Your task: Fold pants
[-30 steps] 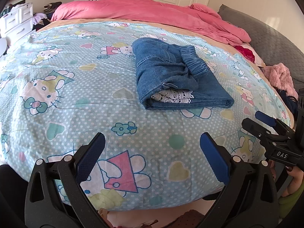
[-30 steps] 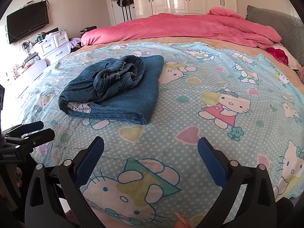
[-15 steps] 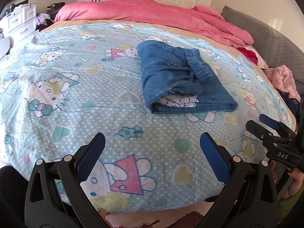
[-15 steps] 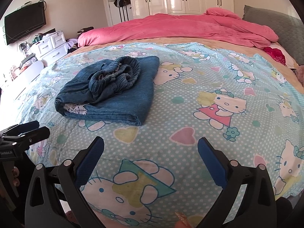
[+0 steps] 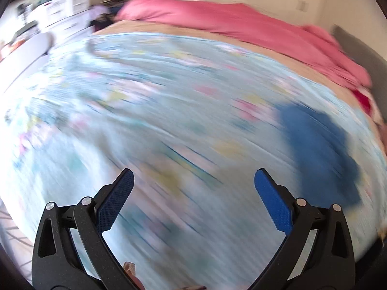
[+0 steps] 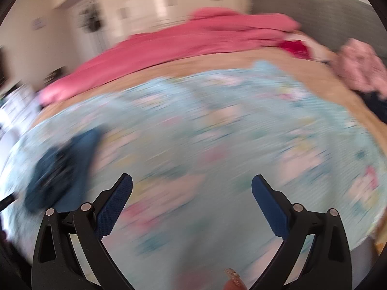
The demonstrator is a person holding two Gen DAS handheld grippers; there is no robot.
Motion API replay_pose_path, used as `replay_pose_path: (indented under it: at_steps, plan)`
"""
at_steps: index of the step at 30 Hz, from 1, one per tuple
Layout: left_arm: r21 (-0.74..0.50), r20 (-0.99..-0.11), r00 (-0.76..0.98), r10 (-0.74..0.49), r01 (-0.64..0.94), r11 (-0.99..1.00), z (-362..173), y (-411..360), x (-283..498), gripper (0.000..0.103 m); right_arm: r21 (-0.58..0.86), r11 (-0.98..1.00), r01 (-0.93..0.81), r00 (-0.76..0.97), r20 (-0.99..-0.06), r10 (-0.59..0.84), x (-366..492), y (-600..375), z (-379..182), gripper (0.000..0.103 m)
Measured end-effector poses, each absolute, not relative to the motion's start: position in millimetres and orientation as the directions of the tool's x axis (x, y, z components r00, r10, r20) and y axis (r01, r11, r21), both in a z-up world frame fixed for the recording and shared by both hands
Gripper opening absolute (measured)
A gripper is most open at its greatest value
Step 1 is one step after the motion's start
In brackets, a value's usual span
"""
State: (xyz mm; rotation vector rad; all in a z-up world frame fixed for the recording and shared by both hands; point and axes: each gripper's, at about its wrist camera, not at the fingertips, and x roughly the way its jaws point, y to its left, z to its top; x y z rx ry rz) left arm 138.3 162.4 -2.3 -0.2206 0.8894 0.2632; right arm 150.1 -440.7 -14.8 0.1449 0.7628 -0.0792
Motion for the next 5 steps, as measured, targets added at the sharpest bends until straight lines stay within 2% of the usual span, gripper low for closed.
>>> replay_pose_path:
  at_steps: [3,5]
  plan:
    - [-0.013,-0.807,0.537,0.245,-0.431,0.902,-10.2,215.8,173.2,0.094,-0.027,0.956,0.294,0.643,-0.734,-0.218,202.9,-509.2,-27.4,0.099]
    - [0.026,-0.814,0.490,0.311,-0.506,0.862,-20.5,248.6,193.5,0.094,-0.060,0.921,0.385,0.582,-0.759,-0.292,232.5,-550.8,-41.2,0.099]
